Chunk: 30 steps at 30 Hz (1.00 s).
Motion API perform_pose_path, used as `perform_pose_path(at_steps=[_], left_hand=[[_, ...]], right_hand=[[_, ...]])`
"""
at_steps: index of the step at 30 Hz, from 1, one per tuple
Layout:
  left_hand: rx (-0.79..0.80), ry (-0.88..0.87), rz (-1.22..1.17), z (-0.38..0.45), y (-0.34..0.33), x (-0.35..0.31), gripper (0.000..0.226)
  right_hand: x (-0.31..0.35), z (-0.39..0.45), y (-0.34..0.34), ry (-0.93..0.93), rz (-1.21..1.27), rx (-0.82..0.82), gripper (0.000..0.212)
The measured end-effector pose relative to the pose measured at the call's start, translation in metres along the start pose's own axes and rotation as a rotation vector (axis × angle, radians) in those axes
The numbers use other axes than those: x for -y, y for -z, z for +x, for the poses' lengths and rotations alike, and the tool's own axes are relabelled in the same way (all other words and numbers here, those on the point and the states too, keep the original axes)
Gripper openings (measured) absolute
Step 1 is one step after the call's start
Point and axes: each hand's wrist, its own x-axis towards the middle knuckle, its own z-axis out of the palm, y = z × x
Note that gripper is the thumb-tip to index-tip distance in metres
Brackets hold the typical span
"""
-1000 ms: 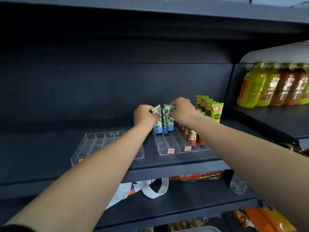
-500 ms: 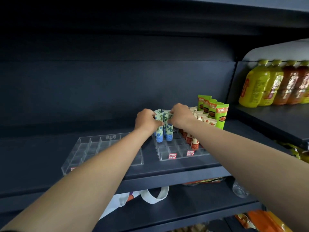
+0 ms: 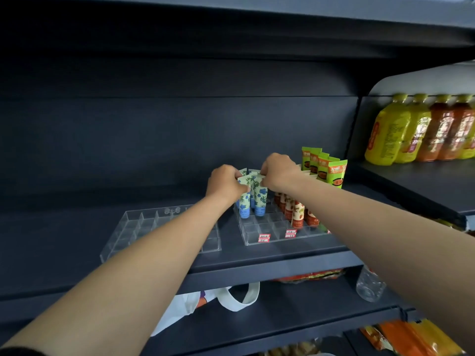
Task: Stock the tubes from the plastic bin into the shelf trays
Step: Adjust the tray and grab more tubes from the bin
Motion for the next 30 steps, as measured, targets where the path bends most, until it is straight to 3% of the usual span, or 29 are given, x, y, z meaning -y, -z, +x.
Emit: perform_pose_path(at_steps=[4, 11, 14, 21, 30], left_hand=[[-0.035, -0.062, 0.042, -0.001, 0.012, -0.005, 0.041], [0.001, -0.233, 0.411, -0.019, 0.045, -0.019, 0.074], [0.012, -0.24, 0.533, -0.032, 0.057, -0.024, 0.086], [0.067, -0.284, 0.64, -0.089, 0.065, -0.018, 0.104], [0.136, -0.322, 0.585, -0.188, 0.026, 0.033, 0.094]], right_hand=[[0.0, -0.014, 0.01, 0.072, -0.021, -0.032, 0.032], [-0.002, -0.048, 0.034, 0.194, -0.087, -0.121, 0.081], [-0.003, -0.062, 0.043, 0.204, -0.131, -0.157, 0.092], [-0.012, -0.114, 0.029, 0.283, -0.155, -0.217, 0.09], [-0.047, -0.189, -0.042, 0.366, -0.12, -0.121, 0.085]])
